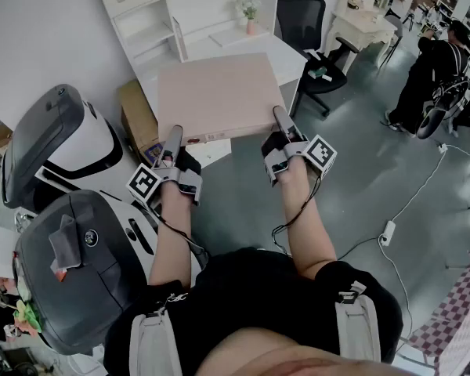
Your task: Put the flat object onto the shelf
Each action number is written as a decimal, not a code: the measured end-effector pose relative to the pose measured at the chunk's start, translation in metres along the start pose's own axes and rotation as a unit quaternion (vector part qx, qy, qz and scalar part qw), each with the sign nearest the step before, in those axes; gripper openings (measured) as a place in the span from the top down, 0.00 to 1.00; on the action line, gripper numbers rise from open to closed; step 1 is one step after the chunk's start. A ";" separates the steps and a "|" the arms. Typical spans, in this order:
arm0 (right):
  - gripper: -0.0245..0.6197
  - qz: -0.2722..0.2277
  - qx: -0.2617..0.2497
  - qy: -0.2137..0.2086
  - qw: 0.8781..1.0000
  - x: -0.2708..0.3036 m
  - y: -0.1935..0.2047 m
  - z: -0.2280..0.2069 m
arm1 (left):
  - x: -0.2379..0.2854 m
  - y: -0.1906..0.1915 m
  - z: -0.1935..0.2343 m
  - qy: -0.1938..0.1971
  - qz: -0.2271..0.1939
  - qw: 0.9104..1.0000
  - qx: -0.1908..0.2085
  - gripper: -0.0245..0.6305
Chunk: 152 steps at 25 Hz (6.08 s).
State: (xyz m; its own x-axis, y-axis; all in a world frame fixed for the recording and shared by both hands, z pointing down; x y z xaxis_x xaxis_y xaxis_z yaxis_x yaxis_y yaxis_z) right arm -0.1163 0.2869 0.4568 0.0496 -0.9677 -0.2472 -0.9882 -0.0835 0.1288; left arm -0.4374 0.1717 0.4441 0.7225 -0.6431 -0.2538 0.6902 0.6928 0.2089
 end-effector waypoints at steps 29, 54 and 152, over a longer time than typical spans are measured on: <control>0.50 0.013 0.006 -0.013 1.000 -0.030 -0.066 -0.010 | 0.012 0.077 -0.010 -0.009 -0.016 1.000 0.009 0.53; 0.50 0.015 0.003 -0.022 1.000 0.026 -0.141 -0.039 | 0.109 0.092 0.013 0.007 -0.006 1.000 0.019 0.53; 0.50 0.178 0.008 -0.090 0.980 0.751 -0.327 -0.104 | 0.673 -0.191 0.104 0.035 -0.186 0.977 0.100 0.52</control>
State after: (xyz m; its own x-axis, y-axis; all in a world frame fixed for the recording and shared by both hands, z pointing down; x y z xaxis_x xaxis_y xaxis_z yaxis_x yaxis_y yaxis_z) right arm 0.2591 -0.4369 0.3292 -0.3234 -0.8771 -0.3551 -0.9405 0.2567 0.2225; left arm -0.0785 -0.4277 0.3319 0.4211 -0.8090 -0.4101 0.9034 0.3336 0.2695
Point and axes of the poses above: the fingertips, and each gripper's own axes: x forward along the fingers, z to its left, y out of its underside, the point moved 9 cm from there along -x, backward along the fingers, and after that the axes turned 1 degree about x, right-handed, at the moved point
